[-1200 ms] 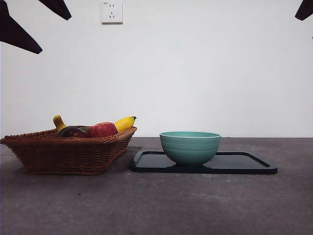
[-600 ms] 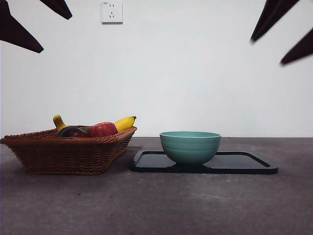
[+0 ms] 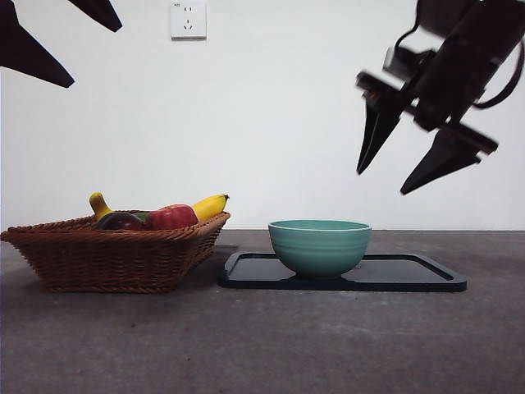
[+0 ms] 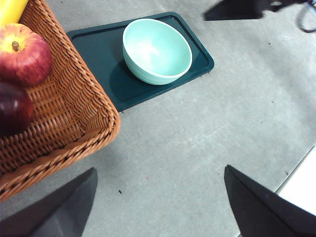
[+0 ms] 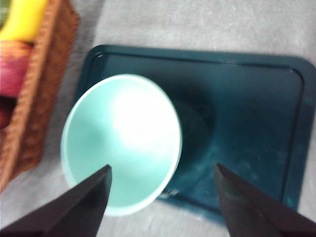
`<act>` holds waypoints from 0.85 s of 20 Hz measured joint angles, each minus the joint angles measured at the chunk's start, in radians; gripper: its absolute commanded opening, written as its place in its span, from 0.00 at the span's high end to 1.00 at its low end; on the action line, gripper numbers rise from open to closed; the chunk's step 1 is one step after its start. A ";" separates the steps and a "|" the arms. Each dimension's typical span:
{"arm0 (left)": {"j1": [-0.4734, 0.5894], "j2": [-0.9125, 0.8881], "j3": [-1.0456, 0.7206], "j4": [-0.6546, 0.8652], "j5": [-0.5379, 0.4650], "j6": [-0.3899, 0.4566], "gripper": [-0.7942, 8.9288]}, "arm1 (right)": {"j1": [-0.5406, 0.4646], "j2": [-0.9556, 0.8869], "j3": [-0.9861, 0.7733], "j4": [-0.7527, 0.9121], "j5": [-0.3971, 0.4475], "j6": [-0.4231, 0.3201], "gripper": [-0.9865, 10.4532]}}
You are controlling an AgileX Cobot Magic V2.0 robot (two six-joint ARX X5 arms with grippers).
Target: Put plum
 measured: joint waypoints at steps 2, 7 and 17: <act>0.000 0.000 0.000 0.000 0.000 0.000 0.50 | 0.000 0.064 0.031 0.006 0.014 -0.008 0.63; 0.000 0.000 0.000 0.000 0.000 0.000 0.50 | 0.013 0.175 0.042 0.060 0.024 -0.013 0.70; 0.000 0.000 0.000 -0.011 0.000 0.000 0.50 | 0.070 0.228 0.043 0.121 0.125 -0.029 0.91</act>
